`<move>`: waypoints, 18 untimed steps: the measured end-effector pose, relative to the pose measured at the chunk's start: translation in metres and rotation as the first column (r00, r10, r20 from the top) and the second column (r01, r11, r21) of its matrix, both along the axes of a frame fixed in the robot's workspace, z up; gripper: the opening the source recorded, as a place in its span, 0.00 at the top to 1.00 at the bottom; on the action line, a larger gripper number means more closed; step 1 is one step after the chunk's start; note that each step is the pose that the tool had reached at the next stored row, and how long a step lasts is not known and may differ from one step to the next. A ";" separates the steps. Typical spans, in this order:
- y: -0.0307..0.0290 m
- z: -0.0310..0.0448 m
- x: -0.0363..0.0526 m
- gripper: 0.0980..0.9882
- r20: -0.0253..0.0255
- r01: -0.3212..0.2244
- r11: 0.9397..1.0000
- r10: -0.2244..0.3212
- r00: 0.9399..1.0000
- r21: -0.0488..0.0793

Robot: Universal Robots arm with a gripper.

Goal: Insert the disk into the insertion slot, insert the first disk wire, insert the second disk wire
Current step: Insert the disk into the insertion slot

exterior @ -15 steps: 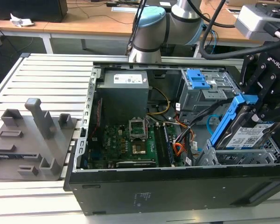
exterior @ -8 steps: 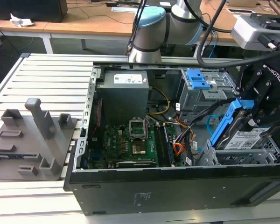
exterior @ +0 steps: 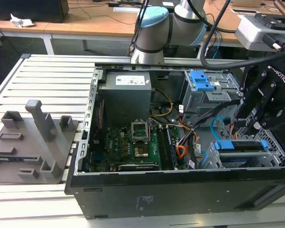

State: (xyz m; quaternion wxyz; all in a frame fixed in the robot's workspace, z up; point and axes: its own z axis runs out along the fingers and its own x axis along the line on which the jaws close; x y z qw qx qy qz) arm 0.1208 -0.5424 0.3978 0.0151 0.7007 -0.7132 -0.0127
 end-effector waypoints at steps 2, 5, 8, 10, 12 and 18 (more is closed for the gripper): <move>0.0000 0.0000 0.0000 0.62 0.000 0.000 1.000 0.000 1.000 0.000; 0.0000 0.0000 0.0000 0.78 0.000 0.000 1.000 0.000 1.000 0.000; 0.0000 0.0001 0.0000 0.99 0.000 0.000 1.000 0.000 1.000 0.000; 0.0000 0.0000 0.0000 0.99 0.000 0.000 1.000 0.000 1.000 0.000; 0.0002 -0.0003 0.0008 0.99 0.000 0.000 1.000 0.000 1.000 0.000; 0.0010 -0.0096 0.0040 0.99 0.000 0.000 1.000 0.000 1.000 0.000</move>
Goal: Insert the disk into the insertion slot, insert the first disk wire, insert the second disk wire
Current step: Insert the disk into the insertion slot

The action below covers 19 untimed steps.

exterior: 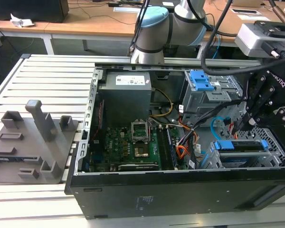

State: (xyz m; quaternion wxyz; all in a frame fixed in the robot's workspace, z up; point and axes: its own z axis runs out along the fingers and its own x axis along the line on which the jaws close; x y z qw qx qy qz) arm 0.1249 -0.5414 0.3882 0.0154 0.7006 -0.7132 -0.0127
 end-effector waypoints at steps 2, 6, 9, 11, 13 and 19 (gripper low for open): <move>0.0000 -0.0043 0.0001 0.99 0.000 0.000 1.000 0.000 1.000 0.000; 0.0001 -0.0101 0.0049 0.99 0.000 0.000 1.000 0.000 1.000 0.000; 0.0006 -0.0118 0.0105 0.99 0.000 0.000 1.000 0.000 1.000 0.000; 0.0006 -0.0118 0.0110 0.99 -0.001 0.000 1.000 0.000 1.000 0.000; 0.0006 -0.0119 0.0111 0.99 -0.001 0.000 1.000 0.000 1.000 0.000; 0.0006 -0.0119 0.0112 0.99 0.000 0.000 1.000 0.000 1.000 0.000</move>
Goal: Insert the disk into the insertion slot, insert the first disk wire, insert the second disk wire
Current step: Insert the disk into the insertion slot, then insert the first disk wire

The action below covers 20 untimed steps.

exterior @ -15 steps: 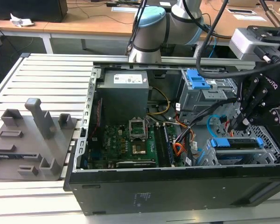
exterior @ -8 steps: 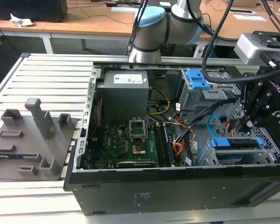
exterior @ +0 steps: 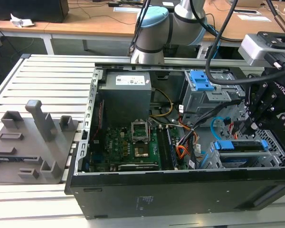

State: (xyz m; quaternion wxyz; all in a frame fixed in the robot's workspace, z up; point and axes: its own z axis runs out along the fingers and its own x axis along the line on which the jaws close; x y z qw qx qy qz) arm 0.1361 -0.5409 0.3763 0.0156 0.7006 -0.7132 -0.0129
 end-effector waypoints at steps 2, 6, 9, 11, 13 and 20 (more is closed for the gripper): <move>0.0000 0.0000 0.0001 0.99 0.000 0.000 1.000 0.000 1.000 0.000; 0.0000 0.0000 0.0002 0.98 0.000 0.000 1.000 0.000 1.000 0.000; 0.0000 0.0000 0.0002 0.85 0.000 0.000 1.000 0.000 1.000 0.000; 0.0000 0.0000 0.0003 0.70 0.000 0.000 1.000 0.000 1.000 0.000; 0.0001 -0.0001 0.0003 0.70 0.000 0.000 1.000 0.000 1.000 0.000; 0.0313 0.0000 0.0003 0.70 0.000 0.000 1.000 0.000 1.000 -0.001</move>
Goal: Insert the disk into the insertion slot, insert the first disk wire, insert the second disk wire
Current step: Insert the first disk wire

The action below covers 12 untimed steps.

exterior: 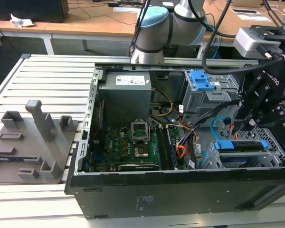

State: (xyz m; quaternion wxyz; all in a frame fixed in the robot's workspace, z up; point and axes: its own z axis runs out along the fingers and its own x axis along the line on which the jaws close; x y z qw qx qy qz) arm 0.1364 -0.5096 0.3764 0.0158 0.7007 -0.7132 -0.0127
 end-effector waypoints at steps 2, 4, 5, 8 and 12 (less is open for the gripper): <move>0.0087 -0.0002 0.0000 0.70 0.000 0.000 1.000 0.000 1.000 0.000; 0.0097 -0.0037 0.0001 0.70 0.000 0.000 1.000 0.000 1.000 0.000; 0.0099 -0.0051 0.0001 0.70 0.000 0.000 1.000 0.000 1.000 0.000; 0.0121 -0.0083 0.0005 0.70 0.000 0.000 1.000 0.000 1.000 0.000; 0.0184 -0.0109 0.0017 0.70 0.000 0.000 1.000 0.000 1.000 0.000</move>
